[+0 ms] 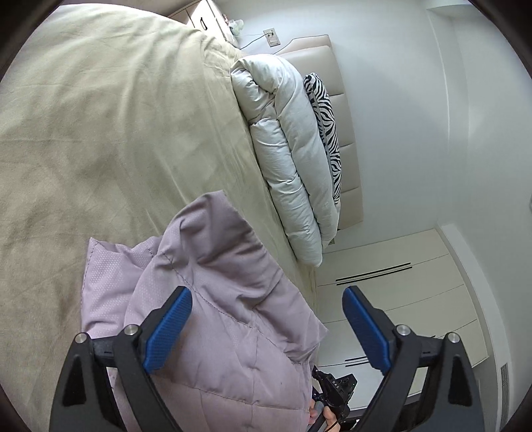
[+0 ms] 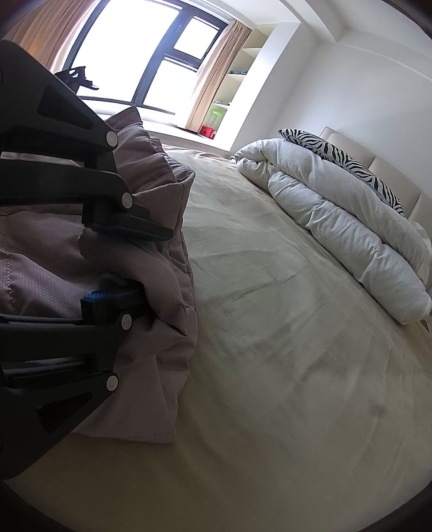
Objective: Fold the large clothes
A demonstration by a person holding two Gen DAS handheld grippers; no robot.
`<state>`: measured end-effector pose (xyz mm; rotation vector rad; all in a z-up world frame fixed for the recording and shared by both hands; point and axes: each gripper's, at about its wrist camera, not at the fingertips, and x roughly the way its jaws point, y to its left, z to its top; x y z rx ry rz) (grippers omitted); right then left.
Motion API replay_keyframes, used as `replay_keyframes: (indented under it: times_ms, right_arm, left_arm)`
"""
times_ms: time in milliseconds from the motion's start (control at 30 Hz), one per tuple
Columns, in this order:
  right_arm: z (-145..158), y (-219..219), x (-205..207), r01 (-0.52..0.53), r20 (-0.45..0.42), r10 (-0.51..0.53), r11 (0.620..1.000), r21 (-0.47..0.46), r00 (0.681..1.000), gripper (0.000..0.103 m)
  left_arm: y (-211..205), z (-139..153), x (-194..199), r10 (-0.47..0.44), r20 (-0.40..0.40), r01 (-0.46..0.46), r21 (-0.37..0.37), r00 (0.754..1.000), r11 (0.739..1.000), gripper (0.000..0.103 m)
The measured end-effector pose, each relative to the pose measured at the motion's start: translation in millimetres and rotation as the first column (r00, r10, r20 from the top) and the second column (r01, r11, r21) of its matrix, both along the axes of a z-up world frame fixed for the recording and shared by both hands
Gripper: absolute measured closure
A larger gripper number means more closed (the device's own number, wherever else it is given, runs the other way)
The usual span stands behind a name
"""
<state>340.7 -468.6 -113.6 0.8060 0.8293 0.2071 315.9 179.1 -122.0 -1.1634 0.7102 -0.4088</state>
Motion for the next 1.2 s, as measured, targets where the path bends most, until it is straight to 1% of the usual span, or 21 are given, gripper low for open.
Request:
replay_keyframes:
  times_ms: [33,67,100,133,167,233,300,367,433,500,533,567,667,733,800,867,900,1000,1100,1133,1200]
  right_arm:
    - [2,-1,-1,0.000,0.003,0.000,1.000,0.000,1.000,0.068]
    - [4,-3,-3,-0.001,0.009,0.001,1.000,0.010,1.000,0.048]
    - [6,-5,-5,-0.005,0.018,0.005,1.000,0.030,1.000,0.021]
    - [10,-6,-6,-0.003,0.028,0.002,0.999,0.038,1.000,0.009]
    - [15,-7,-10,0.006,0.043,-0.008,0.999,0.037,0.999,0.004]
    - [26,-9,-14,0.003,0.037,-0.004,1.000,0.030,0.999,0.004]
    - [37,-3,-19,-0.025,-0.006,0.025,1.000,0.014,1.000,0.004]
    - [56,14,-29,-0.085,-0.008,0.085,0.995,-0.058,0.996,0.005]
    - [79,42,-42,-0.154,-0.004,0.155,0.974,-0.165,0.988,0.017]
    - [95,79,-56,-0.226,-0.026,0.227,0.941,-0.250,0.973,0.048]
    - [98,98,-65,-0.267,-0.038,0.267,0.924,-0.275,0.963,0.057]
    - [100,120,-74,-0.305,-0.049,0.304,0.902,-0.307,0.951,0.070]
    - [95,179,-98,-0.396,-0.084,0.399,0.819,-0.416,0.913,0.070]
    - [84,205,-100,-0.419,-0.111,0.417,0.784,-0.458,0.902,0.070]
    - [72,217,-88,-0.405,-0.136,0.391,0.772,-0.490,0.910,0.070]
    - [58,219,-69,-0.398,-0.175,0.358,0.790,-0.467,0.917,0.070]
    - [52,221,-60,-0.398,-0.191,0.350,0.790,-0.467,0.917,0.070]
    - [40,226,-39,-0.390,-0.210,0.329,0.780,-0.490,0.921,0.070]
    - [30,228,-21,-0.391,-0.231,0.317,0.783,-0.484,0.920,0.071]
    - [28,229,-14,-0.391,-0.235,0.314,0.780,-0.489,0.920,0.071]
    - [23,231,-2,-0.399,-0.246,0.315,0.757,-0.517,0.917,0.071]
  left_arm:
    - [-8,6,-3,-0.015,0.011,0.015,0.027,1.000,1.000,0.010]
    - [-15,11,-6,-0.033,0.020,0.032,0.052,0.999,0.998,0.010]
    - [-24,16,-8,-0.050,0.028,0.048,0.075,0.998,0.996,0.010]
    - [-31,20,-9,-0.065,0.036,0.062,0.094,0.997,0.994,0.010]
    - [-39,23,-11,-0.082,0.046,0.076,0.115,0.996,0.991,0.010]
    - [-54,31,-12,-0.109,0.063,0.097,0.166,0.992,0.981,0.010]
    - [-70,39,-13,-0.137,0.079,0.117,0.210,0.987,0.971,0.010]
    - [-87,48,-14,-0.163,0.103,0.129,0.282,0.981,0.951,0.010]
    - [-102,54,-14,-0.175,0.118,0.125,0.343,0.977,0.931,0.010]
    - [-111,55,-15,-0.168,0.119,0.111,0.380,0.979,0.918,0.010]
    - [-114,55,-15,-0.161,0.118,0.102,0.397,0.980,0.912,0.010]
    - [-117,54,-16,-0.156,0.118,0.094,0.415,0.981,0.905,0.011]
    - [-122,47,-13,-0.139,0.105,0.072,0.482,0.985,0.873,0.011]
    - [-120,36,-5,-0.111,0.075,0.056,0.520,0.991,0.852,0.011]
    - [-114,23,1,-0.076,0.037,0.045,0.537,0.996,0.843,0.014]
    - [-106,12,8,-0.054,0.015,0.038,0.522,0.998,0.852,0.014]
    - [-104,9,11,-0.052,0.012,0.037,0.524,0.999,0.851,0.015]
    - [-106,8,17,-0.051,0.012,0.035,0.564,0.999,0.825,0.015]
    - [-109,1,26,-0.046,0.001,0.036,0.606,0.999,0.795,0.015]
    - [-109,-1,29,-0.043,-0.001,0.034,0.608,0.999,0.793,0.015]
    - [-110,-4,32,-0.039,0.004,0.028,0.619,0.999,0.785,0.015]
